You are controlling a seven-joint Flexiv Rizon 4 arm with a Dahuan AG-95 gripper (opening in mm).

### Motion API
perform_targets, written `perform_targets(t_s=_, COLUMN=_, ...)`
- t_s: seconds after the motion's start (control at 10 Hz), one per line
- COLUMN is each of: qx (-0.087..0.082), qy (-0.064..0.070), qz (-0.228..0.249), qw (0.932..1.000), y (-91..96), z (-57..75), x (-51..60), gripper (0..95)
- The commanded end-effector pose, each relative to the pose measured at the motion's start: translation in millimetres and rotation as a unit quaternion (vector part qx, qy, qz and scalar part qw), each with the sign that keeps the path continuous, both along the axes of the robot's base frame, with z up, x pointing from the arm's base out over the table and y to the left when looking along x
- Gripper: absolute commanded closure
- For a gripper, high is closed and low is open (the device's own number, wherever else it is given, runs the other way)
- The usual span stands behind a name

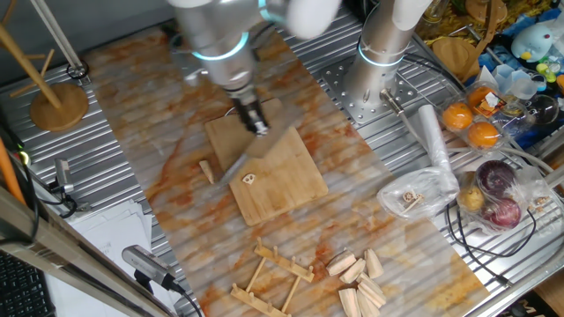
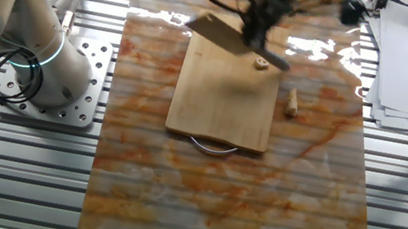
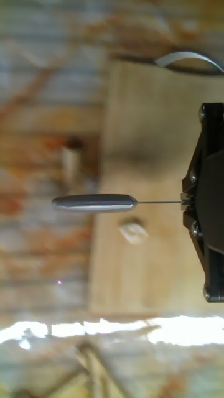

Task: Slice the lotus root

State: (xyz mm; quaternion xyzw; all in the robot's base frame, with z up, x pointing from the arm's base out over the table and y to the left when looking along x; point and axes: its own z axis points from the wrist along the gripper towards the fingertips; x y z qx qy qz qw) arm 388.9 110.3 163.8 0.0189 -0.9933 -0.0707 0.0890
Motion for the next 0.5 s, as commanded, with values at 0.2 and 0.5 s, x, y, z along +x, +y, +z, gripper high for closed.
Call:
perform_targets(t_s=0.2, qx=0.004, qy=0.001, qz=-0.001, qw=1.0000, y=3.4, z=2.3, x=-6.4, gripper=95.0)
perform_targets(t_s=0.5, qx=0.005, qy=0.000, qz=0.002, qw=1.0000, y=3.3, z=2.0, x=-6.6, gripper=95.0)
